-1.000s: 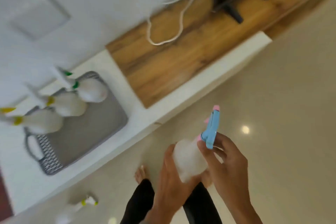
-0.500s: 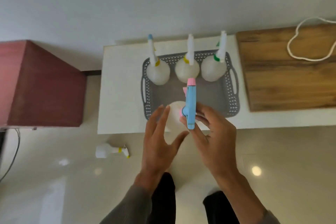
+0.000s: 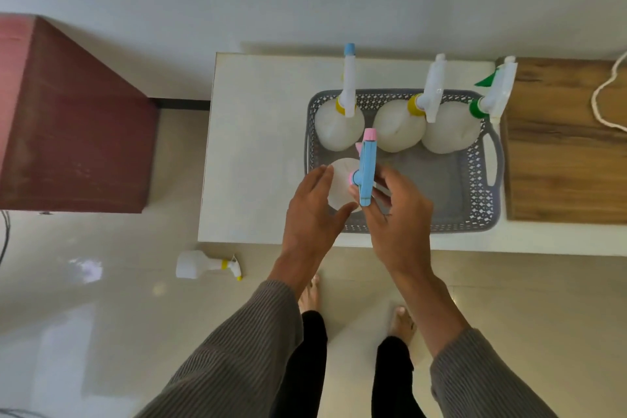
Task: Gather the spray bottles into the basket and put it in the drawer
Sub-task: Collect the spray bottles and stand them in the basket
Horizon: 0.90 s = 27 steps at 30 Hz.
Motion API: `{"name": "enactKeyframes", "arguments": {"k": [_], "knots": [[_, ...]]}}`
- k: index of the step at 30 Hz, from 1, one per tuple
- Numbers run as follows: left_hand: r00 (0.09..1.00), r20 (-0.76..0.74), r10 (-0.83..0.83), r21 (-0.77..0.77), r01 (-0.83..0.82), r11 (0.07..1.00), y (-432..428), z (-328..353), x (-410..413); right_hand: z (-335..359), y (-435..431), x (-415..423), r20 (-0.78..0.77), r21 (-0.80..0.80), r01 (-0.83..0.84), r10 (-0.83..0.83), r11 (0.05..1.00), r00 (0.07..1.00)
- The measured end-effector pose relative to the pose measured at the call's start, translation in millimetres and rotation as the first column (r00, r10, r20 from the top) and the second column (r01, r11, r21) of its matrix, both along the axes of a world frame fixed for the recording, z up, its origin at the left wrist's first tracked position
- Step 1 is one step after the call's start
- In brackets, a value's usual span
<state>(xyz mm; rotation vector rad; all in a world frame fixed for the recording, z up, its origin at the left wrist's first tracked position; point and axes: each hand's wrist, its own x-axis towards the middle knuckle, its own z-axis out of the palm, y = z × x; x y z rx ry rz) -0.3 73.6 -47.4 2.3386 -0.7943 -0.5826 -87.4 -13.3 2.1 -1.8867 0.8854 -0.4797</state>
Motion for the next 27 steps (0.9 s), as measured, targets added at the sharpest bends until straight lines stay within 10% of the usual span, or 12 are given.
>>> {"name": "enactKeyframes", "arguments": {"k": [17,27], "knots": [[0.994,-0.071,-0.079,0.118,0.087,0.989,9,-13,-3,-20,12,3,-0.088,-0.026,0.002,-0.005,1.0,0.996],[0.992,0.087,0.091,-0.143,-0.078,0.987,96,12,-50,-15,43,-51,-0.054,0.01,0.167,-0.166,0.986,0.985]]}}
